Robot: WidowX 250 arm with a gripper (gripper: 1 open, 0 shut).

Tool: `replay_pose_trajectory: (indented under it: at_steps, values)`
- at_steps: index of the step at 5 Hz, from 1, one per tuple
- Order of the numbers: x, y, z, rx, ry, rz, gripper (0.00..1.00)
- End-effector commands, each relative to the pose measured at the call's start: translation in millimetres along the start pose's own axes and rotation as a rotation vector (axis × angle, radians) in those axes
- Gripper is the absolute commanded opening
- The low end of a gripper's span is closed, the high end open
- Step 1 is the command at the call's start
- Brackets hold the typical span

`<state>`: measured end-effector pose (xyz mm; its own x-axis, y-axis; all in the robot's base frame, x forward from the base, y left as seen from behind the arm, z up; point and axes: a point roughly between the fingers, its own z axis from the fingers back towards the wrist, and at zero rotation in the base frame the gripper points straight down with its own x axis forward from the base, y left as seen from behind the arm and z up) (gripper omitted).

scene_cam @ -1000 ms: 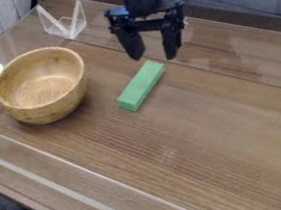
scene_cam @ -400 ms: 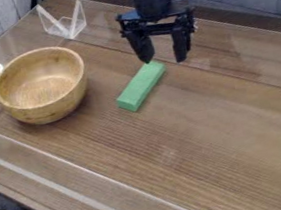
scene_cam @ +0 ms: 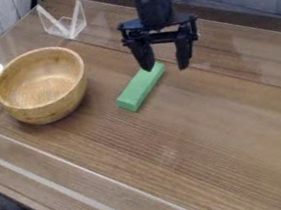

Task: Move green object from inside the wooden bowl to the table next to it

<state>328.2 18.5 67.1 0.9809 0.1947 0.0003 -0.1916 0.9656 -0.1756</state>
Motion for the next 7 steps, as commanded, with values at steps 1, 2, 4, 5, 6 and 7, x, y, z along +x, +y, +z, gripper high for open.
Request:
replay_pose_trajectory:
  at_steps: [1,2,4,5,6,7]
  values:
    - [-1.2,0.5,3.7,0.012,-0.029,0.023,1.00]
    - [-5.3,3.4,-0.8,0.021,-0.010,0.002,1.00]
    - [-5.7,0.7,-15.6,0.037,0.021,-0.010,1.00]
    - [-1.1,-3.9,-23.6,0.042,0.022,0.002,1.00]
    - [3.8,-10.5,-32.9,0.046,0.024,0.011,0.00]
    - [1.1,-12.8,-35.2,0.042,0.017,0.066,0.00]
